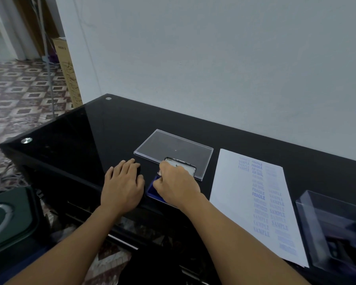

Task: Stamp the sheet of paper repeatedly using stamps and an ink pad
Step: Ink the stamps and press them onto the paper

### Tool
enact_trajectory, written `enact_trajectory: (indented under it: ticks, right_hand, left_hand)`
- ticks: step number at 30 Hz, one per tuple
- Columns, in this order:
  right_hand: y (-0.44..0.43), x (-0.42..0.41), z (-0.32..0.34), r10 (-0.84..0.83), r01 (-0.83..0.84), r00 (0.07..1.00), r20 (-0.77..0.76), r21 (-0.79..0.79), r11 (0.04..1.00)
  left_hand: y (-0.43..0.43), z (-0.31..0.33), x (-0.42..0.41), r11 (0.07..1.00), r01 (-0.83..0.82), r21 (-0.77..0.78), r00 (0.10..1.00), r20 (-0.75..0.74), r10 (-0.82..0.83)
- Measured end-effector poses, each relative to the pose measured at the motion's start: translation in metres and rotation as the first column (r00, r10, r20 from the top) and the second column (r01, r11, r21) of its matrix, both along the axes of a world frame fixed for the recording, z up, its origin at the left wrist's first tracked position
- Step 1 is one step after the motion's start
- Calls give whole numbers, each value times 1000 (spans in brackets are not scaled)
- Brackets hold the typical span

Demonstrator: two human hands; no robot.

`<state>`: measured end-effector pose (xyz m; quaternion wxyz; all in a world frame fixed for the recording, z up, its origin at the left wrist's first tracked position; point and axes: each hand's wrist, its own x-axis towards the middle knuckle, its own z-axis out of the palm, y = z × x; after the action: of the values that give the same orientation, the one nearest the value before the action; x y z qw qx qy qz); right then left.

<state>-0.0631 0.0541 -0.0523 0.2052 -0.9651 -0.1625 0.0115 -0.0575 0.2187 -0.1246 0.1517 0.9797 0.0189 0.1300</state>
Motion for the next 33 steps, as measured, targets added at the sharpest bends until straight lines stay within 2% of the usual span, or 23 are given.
enact_trajectory:
  ticks: [4,8,11,13,16,21,27,33]
  right_hand:
    - [-1,-1,2,25,-25,1000,-14,-16,1000]
    - [-11,-6,4,13,-14,1000,20,33,999]
    - [-28,-15,5,-37,35,999,31,83,996]
    - [-41,-21,8,-76,74,997,12,85,994]
    - [-63,-29,13,-112,110,994,18,78,991]
    - [-103,-40,16,-219,216,975,25,78,973]
    - [-157,-40,16,-324,325,946,-16,28,945]
    - [-202,-26,21,-392,391,917,-70,-21,920]
  left_hand:
    - [1,4,-1,999,5,-50,999,-44,-7]
    - [3,17,7,965,-25,-263,997,-79,5]
    - [4,32,8,890,-81,-450,993,-115,32]
    - [1,40,6,858,-106,-503,991,-126,48]
    - [-13,50,4,859,-40,-511,996,-89,-6]
    - [-54,67,4,900,137,-414,985,-37,-167]
    - [-112,72,11,872,284,-399,943,-48,-329]
    - [-167,71,31,869,377,-322,915,-17,-403]
